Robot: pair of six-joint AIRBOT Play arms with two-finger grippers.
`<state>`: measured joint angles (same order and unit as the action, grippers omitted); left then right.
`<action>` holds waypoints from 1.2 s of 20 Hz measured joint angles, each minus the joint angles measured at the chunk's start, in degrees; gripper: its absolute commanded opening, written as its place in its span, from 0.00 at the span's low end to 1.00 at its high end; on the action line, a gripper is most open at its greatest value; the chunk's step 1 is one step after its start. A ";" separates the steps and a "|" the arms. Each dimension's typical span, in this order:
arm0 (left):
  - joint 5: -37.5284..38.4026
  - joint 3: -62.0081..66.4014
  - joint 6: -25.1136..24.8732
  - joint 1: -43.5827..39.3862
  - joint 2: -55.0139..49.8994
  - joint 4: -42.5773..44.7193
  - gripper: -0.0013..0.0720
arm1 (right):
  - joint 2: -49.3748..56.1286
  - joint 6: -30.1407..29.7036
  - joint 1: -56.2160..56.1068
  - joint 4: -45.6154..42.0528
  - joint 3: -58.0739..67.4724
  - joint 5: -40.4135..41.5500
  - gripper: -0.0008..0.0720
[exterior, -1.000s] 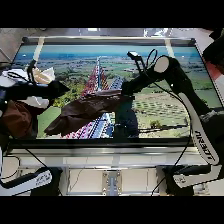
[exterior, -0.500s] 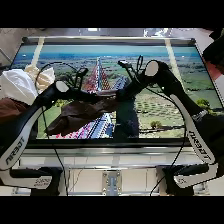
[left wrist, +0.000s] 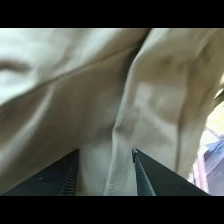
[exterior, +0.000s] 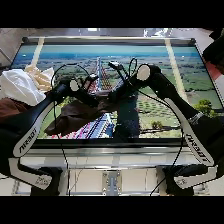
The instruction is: Fold the shirts.
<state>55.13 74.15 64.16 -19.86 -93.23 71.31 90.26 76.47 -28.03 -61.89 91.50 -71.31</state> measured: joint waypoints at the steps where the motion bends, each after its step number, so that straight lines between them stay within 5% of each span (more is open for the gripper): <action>1: 0.42 0.09 0.15 -0.13 -0.11 0.52 0.53 | 0.00 0.00 -0.04 0.00 0.00 0.07 0.49; 7: 3.69 0.24 0.70 -0.87 -0.39 -3.10 0.50 | 0.00 -0.04 -0.11 0.02 0.00 0.37 0.49; 8: 4.09 0.24 0.31 -0.94 -0.39 -4.15 0.43 | 0.00 -0.07 -0.11 0.02 0.00 0.37 0.49; 10: 5.03 0.24 -0.39 -1.05 -0.44 -5.84 0.04 | 0.00 -0.07 -0.11 0.02 0.00 0.39 0.49; 15: 4.81 0.37 -1.11 -0.92 -0.46 -5.35 0.03 | -0.07 0.42 -0.17 0.70 0.00 -2.05 0.48; 20: 1.70 8.11 7.34 2.03 -0.37 6.86 0.03 | -0.52 0.72 -1.77 2.49 0.00 -8.33 0.49; 24: 3.19 18.67 13.68 7.74 -0.31 12.87 0.03 | 1.84 0.39 -9.40 2.84 -0.15 2.32 0.54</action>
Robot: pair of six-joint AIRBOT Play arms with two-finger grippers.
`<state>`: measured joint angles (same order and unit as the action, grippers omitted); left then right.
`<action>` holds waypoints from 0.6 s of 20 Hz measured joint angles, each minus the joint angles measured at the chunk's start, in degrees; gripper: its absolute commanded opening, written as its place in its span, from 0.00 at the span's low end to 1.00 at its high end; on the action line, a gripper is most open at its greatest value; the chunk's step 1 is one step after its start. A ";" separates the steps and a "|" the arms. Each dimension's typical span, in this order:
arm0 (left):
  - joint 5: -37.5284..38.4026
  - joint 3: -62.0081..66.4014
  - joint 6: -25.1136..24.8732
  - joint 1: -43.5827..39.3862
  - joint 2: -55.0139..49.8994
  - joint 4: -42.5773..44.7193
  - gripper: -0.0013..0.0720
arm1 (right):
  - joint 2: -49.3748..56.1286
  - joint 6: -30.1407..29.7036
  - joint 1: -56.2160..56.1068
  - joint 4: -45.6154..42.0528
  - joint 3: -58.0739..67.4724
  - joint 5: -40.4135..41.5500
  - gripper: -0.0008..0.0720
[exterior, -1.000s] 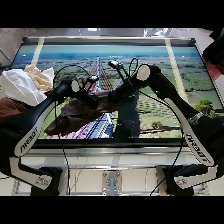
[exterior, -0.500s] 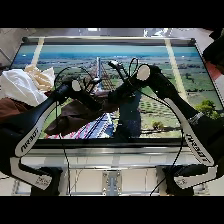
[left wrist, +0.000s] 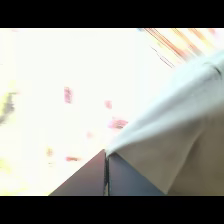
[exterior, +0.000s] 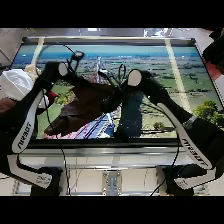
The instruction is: Fold the shirts.
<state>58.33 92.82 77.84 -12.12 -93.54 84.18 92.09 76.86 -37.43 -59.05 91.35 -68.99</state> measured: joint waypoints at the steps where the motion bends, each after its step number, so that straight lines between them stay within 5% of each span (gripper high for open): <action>1: 1.29 1.77 0.70 1.60 0.11 0.72 0.03 | 1.44 -0.15 -2.43 -0.17 -0.07 3.37 0.61; 4: 6.10 4.50 2.05 5.73 0.22 1.95 0.03 | 8.04 -0.44 -9.38 -0.68 -0.04 11.17 0.71; 12: 9.27 6.10 3.04 10.19 0.28 2.62 0.03 | 18.40 -0.57 -16.94 -0.22 4.07 24.26 0.74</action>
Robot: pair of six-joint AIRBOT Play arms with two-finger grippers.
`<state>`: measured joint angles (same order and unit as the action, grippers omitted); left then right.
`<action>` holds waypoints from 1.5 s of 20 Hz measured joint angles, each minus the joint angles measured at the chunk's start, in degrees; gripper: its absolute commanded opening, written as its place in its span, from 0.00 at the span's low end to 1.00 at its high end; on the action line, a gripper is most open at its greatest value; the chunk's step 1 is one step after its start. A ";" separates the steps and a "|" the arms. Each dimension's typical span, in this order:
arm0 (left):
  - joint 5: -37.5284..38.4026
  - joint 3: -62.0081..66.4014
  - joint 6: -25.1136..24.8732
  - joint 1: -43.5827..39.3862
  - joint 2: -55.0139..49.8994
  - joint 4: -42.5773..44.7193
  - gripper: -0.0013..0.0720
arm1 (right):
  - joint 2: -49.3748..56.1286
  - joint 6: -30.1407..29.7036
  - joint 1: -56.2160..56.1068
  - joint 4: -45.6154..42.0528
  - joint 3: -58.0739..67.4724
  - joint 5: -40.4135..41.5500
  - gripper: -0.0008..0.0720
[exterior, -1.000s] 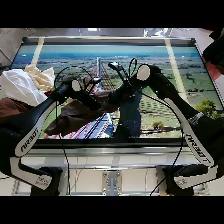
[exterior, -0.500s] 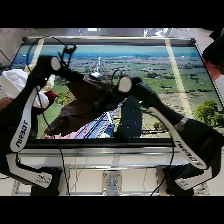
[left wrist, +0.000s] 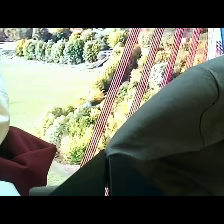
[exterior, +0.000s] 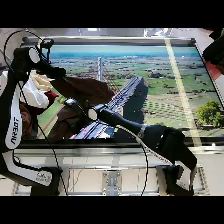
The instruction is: Fold the shirts.
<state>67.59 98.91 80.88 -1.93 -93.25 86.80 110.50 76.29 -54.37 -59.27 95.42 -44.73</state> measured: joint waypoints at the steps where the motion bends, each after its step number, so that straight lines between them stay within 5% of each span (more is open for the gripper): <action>1: -0.07 0.02 0.07 0.11 0.00 0.04 0.03 | 0.68 0.02 0.00 -0.04 1.07 1.14 0.75; 9: -0.42 0.07 0.13 0.31 0.00 -1.14 0.03 | 8.28 2.58 0.72 -1.55 11.23 -3.72 0.76; 10: -0.42 0.07 0.13 0.31 0.00 -1.31 0.03 | 9.05 3.78 0.79 -2.21 11.89 -4.59 0.65; 12: -0.44 0.07 0.13 0.31 0.00 -1.60 0.03 | 9.97 6.64 0.79 -3.72 12.72 -5.49 0.17; 14: -0.46 0.07 0.13 0.31 0.00 -1.75 0.03 | 10.47 8.94 0.81 -5.03 13.14 -6.16 0.03; 21: -0.44 0.09 0.15 0.31 0.44 -1.99 0.03 | 10.36 15.72 2.84 -7.45 15.80 -6.71 0.02; 30: 0.13 0.13 0.13 4.42 20.17 -0.94 0.03 | -12.20 14.78 8.59 -32.00 22.97 -31.95 0.02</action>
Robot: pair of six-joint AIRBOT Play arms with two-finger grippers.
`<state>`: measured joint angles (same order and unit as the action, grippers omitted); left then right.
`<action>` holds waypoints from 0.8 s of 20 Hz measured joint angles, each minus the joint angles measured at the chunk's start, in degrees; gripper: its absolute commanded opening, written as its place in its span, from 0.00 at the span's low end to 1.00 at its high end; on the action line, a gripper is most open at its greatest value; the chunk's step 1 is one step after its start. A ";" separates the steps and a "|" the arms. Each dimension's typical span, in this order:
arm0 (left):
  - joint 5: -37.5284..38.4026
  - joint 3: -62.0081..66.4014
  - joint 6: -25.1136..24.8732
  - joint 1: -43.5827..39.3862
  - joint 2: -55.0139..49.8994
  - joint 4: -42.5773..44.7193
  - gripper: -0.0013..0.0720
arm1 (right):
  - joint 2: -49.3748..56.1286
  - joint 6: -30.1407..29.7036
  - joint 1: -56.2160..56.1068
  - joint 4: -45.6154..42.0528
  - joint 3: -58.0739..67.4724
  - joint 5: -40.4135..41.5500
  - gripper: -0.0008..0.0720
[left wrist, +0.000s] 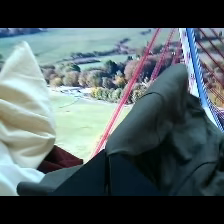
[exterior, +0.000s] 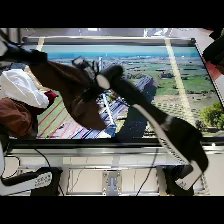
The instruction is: Fold the shirts.
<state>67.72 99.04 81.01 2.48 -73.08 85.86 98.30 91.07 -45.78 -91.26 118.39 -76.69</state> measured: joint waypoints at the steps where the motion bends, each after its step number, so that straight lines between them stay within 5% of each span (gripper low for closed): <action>1: 0.63 0.00 0.00 1.38 3.43 0.28 0.03 | -4.70 -0.22 0.26 -2.32 0.13 -2.78 0.02; 9: 4.61 0.04 0.00 8.39 28.89 -0.26 0.03 | -34.56 1.77 0.87 -8.35 0.42 -12.00 0.02; 16: 9.51 -9.88 -0.20 8.11 26.95 -11.72 0.03 | -40.00 2.62 13.73 -13.53 -15.43 -17.38 0.02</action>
<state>77.23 89.17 80.82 10.59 -46.13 74.15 58.30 93.69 -32.05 -104.79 102.96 -94.06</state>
